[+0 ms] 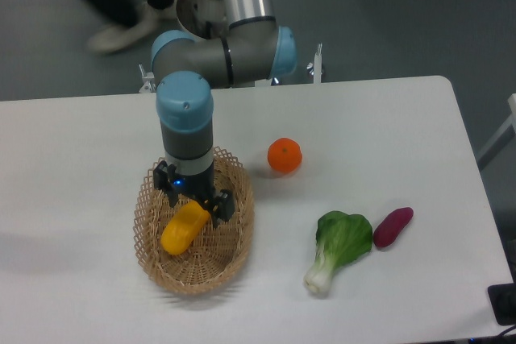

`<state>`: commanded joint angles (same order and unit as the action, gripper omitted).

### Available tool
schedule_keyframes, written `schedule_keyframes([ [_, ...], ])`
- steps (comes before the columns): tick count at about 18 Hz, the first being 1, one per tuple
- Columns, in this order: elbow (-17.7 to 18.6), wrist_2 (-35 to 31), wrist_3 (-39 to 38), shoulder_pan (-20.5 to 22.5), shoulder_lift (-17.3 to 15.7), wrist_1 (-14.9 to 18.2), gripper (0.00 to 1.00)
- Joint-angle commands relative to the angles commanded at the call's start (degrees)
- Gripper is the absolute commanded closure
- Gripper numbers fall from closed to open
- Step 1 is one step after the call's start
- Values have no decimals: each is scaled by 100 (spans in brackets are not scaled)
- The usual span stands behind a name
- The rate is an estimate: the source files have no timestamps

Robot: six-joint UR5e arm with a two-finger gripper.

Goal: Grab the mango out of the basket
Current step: 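Lower the gripper onto the yellow mango and close the fingers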

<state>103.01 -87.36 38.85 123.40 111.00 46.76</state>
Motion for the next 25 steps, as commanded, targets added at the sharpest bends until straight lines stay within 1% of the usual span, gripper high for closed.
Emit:
schedule_keyframes([
  [4,-9,-255,9,-176,220,-9,0],
  [11,0,-325,-17,-246,352,-18,0],
  [13,0,-334,-17,-281,369,-114,0],
  [16,-9,-439,-18,-290,422,-141,0],
  [20,-18,-457,-17,-299,440,-255,1],
  [22,-18,-457,-9,-299,440,-255,13],
  [23,-18,-457,0,-299,440,-255,23],
  [25,-18,-457,26,-299,431,-255,35],
])
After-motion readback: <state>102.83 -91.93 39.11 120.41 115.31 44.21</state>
